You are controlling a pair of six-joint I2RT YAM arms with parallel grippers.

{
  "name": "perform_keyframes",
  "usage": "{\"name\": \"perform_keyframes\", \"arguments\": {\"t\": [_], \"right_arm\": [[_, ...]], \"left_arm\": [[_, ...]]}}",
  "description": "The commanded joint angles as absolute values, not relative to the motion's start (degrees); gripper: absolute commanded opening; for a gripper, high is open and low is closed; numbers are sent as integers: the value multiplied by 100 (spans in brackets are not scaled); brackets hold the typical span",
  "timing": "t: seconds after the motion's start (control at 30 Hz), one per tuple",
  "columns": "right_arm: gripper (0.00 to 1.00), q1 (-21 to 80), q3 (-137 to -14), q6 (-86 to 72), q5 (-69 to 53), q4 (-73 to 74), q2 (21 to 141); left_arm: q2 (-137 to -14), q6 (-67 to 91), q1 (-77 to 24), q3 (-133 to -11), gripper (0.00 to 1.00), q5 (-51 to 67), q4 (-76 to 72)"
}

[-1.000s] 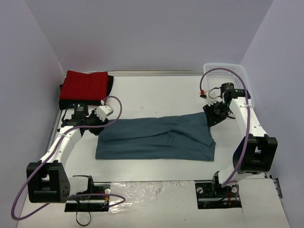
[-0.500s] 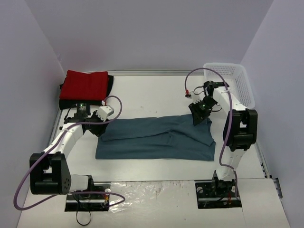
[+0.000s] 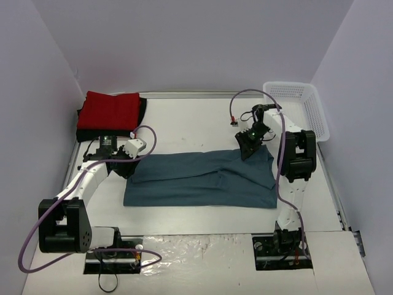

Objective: Fold and stack the t-shirts
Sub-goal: Fold the other side of the tshirt into a rectangle

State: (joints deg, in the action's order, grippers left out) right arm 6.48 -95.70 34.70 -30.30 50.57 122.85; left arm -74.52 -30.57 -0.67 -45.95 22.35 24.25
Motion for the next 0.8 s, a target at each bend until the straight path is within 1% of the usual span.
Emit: {"name": "perform_keyframes", "arguments": {"t": [0.0,0.23,0.47,0.57,0.6,0.63,0.67,0.77], "right_arm": [[31,721,-9765,3516,-3023,5326,12375],[31,835,-9563,3630,-3076,5344,12437],[29,932,-9361,3691,-3067,5335,12410],[19,949,-9317,3700,-3050,5335,12393],[12,949,-9316,3691,-3050,5344,12401],[2,958,-9316,3683,-3032,5344,12401],[0,958,-9316,3665,-3024,5335,12393],[0,975,-9308,3630,-2989,5335,12288]], "left_arm": [[-7233,-2953,-26,-4623,40,2188,2399],[-7233,-2918,-26,-4729,39,2180,2487],[-7260,-2909,-26,-4702,39,2171,2479],[-7260,-2909,-26,-4667,39,2136,2452],[-7260,-2909,-26,-4658,40,2144,2452],[-7260,-2909,-26,-4658,40,2127,2452],[-7260,-2900,-26,-4641,40,2110,2443],[-7225,-2900,-26,-4632,40,2118,2435]]}}
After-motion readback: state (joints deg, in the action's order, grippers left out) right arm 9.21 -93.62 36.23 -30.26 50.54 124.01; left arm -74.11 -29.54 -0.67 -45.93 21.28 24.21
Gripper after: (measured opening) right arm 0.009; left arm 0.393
